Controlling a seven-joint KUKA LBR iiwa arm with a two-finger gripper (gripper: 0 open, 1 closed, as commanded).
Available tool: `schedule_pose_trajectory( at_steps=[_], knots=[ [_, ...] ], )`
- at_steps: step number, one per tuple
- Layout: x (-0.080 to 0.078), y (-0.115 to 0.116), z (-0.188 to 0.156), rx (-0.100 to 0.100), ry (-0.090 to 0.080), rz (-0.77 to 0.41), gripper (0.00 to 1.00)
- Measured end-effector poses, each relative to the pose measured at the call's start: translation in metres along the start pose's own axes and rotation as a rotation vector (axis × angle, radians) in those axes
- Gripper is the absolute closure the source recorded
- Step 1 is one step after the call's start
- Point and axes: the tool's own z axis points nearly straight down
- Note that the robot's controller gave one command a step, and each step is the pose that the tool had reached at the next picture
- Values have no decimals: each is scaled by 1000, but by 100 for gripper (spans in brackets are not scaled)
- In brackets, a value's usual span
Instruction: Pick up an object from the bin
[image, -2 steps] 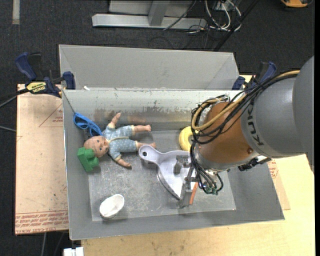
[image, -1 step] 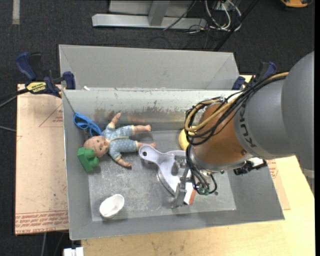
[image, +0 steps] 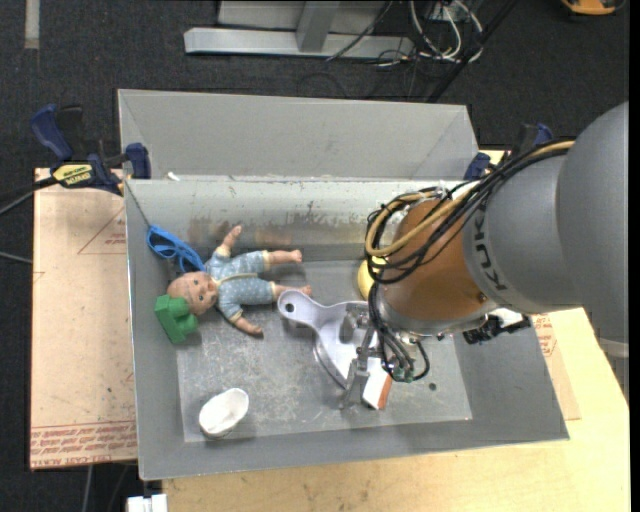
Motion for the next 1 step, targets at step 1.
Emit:
schedule_pose_trajectory(
  at_steps=[1],
  knots=[
    [12,-5,0,1,8,-10,100]
  ],
)
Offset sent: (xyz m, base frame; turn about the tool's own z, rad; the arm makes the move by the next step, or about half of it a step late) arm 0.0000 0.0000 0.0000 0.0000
